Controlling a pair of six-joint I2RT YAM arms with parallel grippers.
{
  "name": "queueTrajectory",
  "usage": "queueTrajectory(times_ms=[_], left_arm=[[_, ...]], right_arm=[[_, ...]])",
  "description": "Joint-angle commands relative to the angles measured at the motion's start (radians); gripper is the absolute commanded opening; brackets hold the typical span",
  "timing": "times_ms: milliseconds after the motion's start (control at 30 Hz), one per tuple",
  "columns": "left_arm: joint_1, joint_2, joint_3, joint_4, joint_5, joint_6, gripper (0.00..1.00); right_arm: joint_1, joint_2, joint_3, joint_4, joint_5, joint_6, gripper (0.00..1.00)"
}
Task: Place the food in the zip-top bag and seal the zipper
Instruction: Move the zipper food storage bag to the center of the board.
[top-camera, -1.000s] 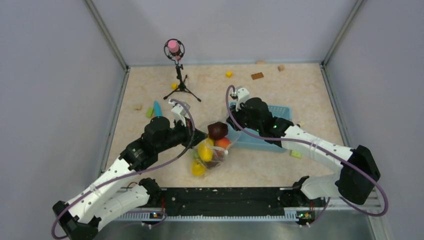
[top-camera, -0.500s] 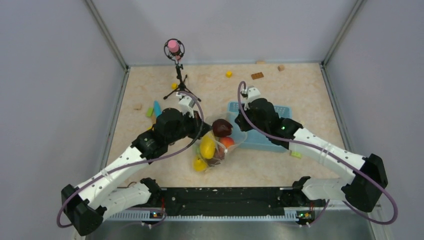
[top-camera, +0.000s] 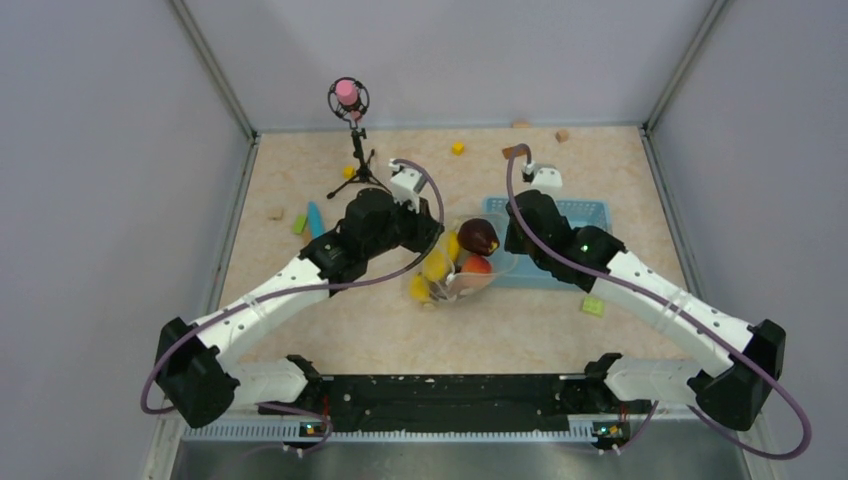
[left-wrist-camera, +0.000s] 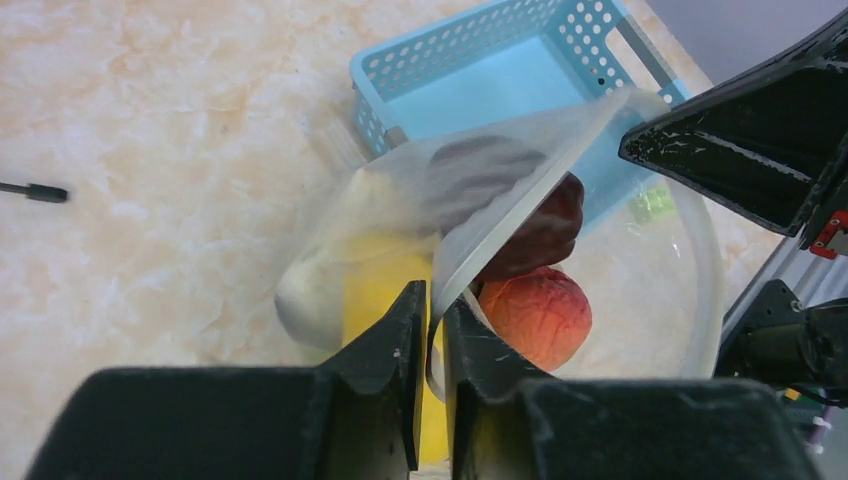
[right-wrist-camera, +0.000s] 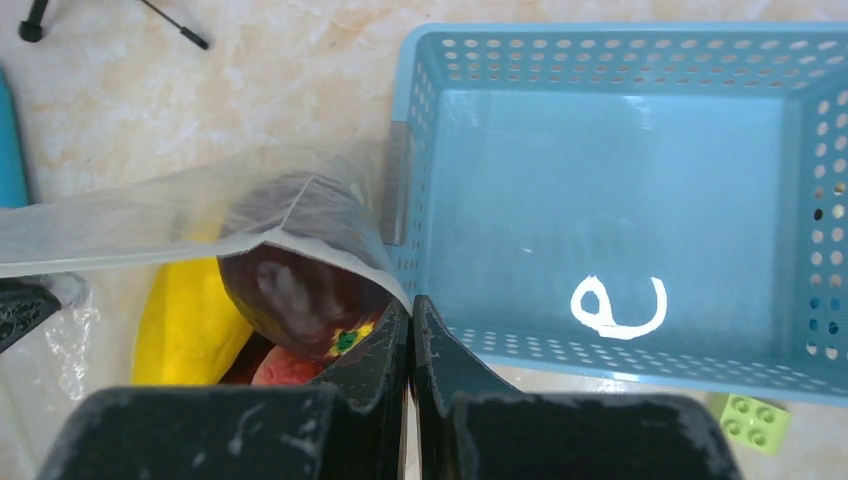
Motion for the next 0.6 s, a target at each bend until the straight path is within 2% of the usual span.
queueTrajectory(times_ms=[0, 100, 167, 200, 300, 400, 567], left_arm=[[0.004, 0.007, 0.032, 0.061, 0.121, 0.092, 0.30], [0.005, -0.042, -0.018, 0.056, 0.253, 0.108, 0.59], [0.004, -0.096, -0.087, 0.078, 0.337, 0.126, 0.71], [0.003, -0.126, -0.126, 0.097, 0.336, 0.124, 0.77], [0.003, -0.234, -0.230, 0.159, 0.295, 0.104, 0.81], [0.000, -0.359, -0.354, 0.244, 0.383, 0.115, 0.85], [-0.007, -0.535, -0.547, 0.377, 0.405, 0.119, 0.95]], right_arm=[[-0.007, 0.002, 0.064, -0.062, 0.082, 0.051, 0.00], [-0.007, 0.038, 0.087, -0.083, 0.087, 0.052, 0.00], [-0.008, 0.067, 0.106, -0.113, 0.094, 0.054, 0.00], [-0.008, 0.080, 0.115, -0.128, 0.097, 0.059, 0.00], [-0.008, 0.107, 0.133, -0.156, 0.098, 0.070, 0.00], [-0.009, 0.131, 0.156, -0.196, 0.105, 0.073, 0.00], [-0.023, 0.167, 0.193, -0.255, 0.088, 0.079, 0.00]])
